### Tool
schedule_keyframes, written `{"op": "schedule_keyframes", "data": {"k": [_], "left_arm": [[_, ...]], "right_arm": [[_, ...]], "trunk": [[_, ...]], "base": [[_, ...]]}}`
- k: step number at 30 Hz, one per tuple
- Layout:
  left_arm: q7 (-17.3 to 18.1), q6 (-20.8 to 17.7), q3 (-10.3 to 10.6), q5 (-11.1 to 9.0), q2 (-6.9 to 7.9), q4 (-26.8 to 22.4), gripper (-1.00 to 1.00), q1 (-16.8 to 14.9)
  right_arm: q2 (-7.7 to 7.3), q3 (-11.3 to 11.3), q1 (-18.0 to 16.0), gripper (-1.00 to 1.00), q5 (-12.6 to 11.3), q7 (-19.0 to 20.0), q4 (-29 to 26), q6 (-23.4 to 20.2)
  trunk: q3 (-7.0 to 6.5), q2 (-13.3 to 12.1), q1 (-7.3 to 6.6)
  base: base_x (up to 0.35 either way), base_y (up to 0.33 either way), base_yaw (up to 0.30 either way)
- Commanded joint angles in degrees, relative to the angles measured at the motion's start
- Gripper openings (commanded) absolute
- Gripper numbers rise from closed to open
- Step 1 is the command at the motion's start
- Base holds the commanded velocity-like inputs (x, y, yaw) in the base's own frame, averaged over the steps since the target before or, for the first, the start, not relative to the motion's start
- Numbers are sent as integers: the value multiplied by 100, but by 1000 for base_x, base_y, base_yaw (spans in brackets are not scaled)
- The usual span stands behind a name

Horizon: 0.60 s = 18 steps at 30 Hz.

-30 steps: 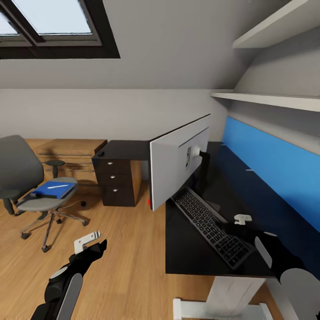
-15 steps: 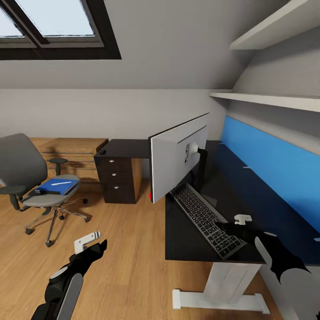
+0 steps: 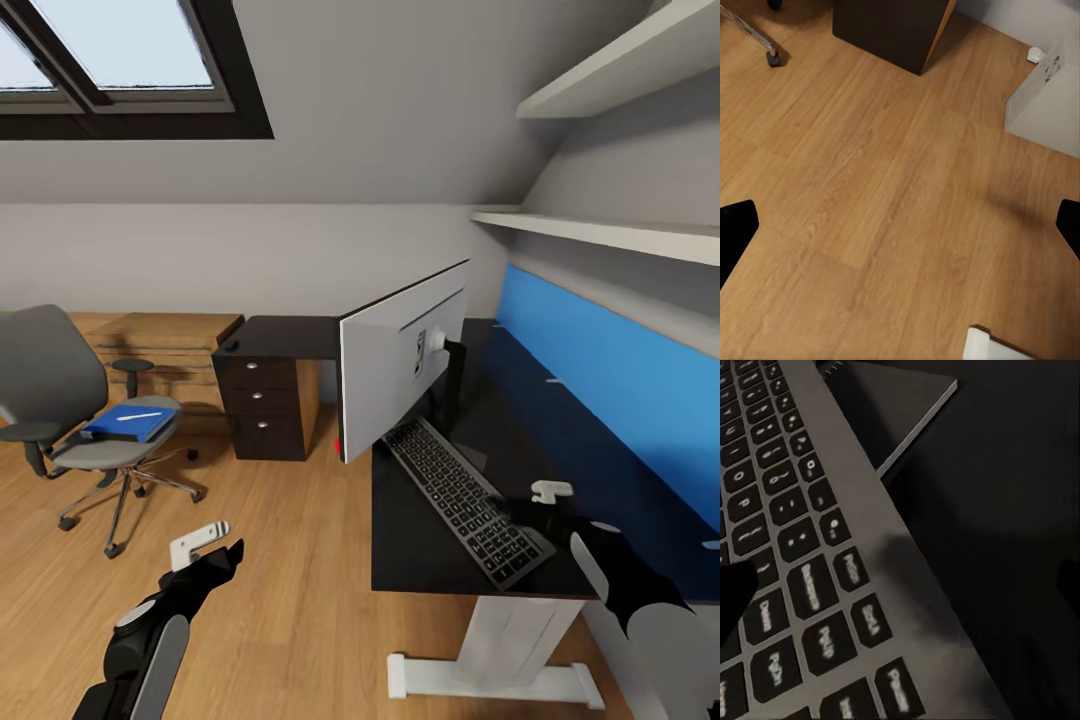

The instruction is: In the bedroom, organize the workspace by keeping the computer under the desk, ensuring the monitor is on the desk, placing the keyboard on the desk next to the monitor, placing the mouse on the desk next to the keyboard, moving the folder from the swivel chair onto the desk next to the mouse, stacking the notebook on top of the folder with the pen on top of the notebook, and positioning the swivel chair next to the desk.

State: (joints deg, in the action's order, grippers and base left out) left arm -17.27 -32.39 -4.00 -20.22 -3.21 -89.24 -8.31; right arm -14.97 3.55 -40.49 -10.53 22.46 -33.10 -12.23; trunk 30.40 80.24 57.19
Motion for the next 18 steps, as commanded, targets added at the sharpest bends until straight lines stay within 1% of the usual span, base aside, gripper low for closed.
{"op": "schedule_keyframes", "data": {"k": [1, 7, 8, 9, 10, 12, 15, 18], "left_arm": [[-36, -22, 0, -60, -4, -7, 100, -4], [-15, -22, 12, -60, -5, 4, 100, -4], [-7, -22, 19, -56, -6, 10, 100, -4], [-6, -22, 23, -55, -6, 10, 100, -4], [-5, -22, 48, -54, -5, 11, 100, -4], [-14, -22, 76, -52, -6, 16, 100, -4], [-19, -22, 109, -52, -10, 15, 100, -4], [-21, -22, 193, -50, -7, 19, 100, -3]], "right_arm": [[6, 13, -2, 100, -61, -72, -1, 38], [18, 14, 1, 100, -114, -97, 7, 142], [70, 14, 7, 100, -103, -3, -6, 183], [86, 16, 7, 100, -95, 9, -11, 205], [139, 20, 11, 100, -80, 33, -15, 327], [189, 22, 14, 100, -68, 45, -6, 631], [204, 19, 15, 100, -65, 47, -4, 720], [216, 18, 15, 100, -64, 50, -3, 759]], "trunk": [[6, 4, 0], [6, 4, 0], [6, 4, 0], [6, 4, 0], [6, 4, 0], [6, 4, 0], [6, 4, 0], [6, 4, 0]], "base": [[0, 0, 0], [0, 0, 0], [142, 0, 0], [176, 0, 0], [242, 0, 0], [178, 0, 0], [84, 0, 0], [72, 0, 0]]}}
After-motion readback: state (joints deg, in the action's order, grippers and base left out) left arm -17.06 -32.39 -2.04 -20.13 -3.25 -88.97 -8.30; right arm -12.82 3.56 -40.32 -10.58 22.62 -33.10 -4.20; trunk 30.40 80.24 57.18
